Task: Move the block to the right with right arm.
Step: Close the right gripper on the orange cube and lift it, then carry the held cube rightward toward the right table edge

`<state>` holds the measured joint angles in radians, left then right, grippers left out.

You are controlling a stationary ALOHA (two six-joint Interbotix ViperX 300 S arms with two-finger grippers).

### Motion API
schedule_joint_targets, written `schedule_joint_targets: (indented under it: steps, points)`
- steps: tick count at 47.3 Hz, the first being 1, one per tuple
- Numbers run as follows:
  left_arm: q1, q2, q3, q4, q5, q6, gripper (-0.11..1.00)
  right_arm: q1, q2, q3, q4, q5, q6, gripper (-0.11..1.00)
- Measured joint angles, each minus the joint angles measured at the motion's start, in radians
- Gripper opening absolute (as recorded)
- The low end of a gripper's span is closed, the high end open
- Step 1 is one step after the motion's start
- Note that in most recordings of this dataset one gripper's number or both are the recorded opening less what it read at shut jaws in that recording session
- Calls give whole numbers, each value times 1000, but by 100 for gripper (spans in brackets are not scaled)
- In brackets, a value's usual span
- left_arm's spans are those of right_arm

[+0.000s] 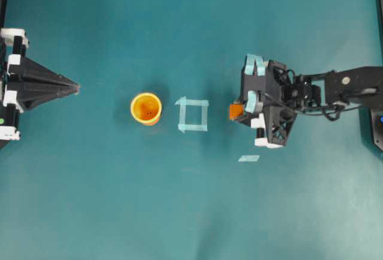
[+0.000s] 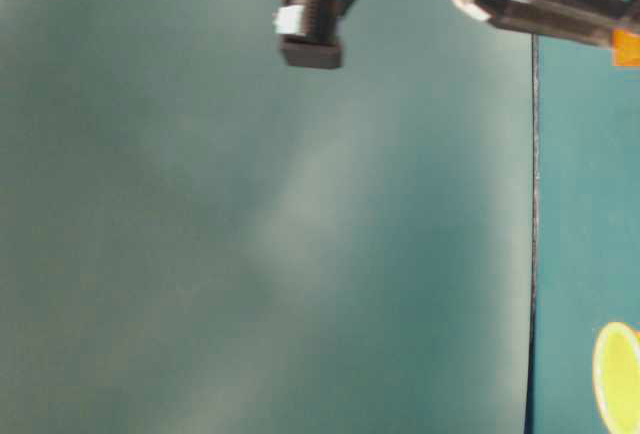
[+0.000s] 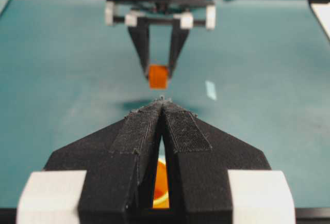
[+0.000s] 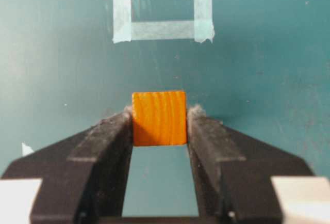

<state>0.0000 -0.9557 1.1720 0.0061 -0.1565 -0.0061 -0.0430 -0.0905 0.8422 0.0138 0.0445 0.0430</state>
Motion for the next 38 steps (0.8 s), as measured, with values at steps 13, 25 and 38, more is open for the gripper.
schedule_joint_targets:
  steps: [13, 25, 38]
  points:
    - [0, 0, -2, 0, 8, 0, 0, -2, -103, -11, -2, 103, 0, 40]
    - [0, 0, -2, 0, 20, 0, 0, -2, -207, -11, 0, 199, 0, 40]
    - [0, 0, -2, 0, 26, 0, 0, 0, -357, 52, 0, 278, 8, 40]
